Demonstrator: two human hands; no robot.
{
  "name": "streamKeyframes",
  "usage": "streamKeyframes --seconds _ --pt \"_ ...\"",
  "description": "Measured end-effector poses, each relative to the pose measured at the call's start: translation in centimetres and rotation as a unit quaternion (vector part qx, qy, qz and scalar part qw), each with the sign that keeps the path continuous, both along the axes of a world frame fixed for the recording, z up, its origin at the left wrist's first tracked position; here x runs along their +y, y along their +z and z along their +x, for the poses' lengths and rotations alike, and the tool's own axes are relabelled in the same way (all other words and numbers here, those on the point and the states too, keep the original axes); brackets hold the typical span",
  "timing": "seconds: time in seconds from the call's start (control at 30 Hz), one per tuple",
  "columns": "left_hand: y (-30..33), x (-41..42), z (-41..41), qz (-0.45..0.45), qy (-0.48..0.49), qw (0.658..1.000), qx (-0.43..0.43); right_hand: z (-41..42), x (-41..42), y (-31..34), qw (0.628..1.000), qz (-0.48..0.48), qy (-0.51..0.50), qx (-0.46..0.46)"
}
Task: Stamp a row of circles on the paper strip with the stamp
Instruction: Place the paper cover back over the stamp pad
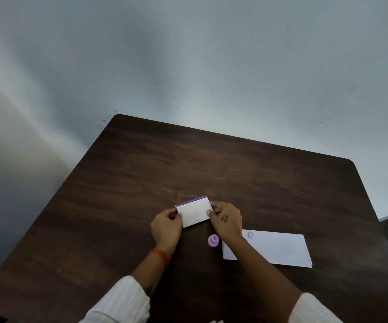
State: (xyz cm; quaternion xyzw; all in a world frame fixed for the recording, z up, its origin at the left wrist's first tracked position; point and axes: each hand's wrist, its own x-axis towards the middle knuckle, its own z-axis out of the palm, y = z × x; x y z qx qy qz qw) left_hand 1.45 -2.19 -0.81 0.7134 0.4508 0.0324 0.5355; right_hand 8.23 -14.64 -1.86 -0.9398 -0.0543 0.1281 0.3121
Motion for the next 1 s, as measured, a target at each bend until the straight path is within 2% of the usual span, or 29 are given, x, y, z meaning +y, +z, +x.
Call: streamKeyframes --seconds 1.0 --pt "-0.12 -0.25 0.71 -0.028 0.027 0.999 0.019 -0.02 -0.21 0.05 0.998 0.029 -0.051 -0.007"
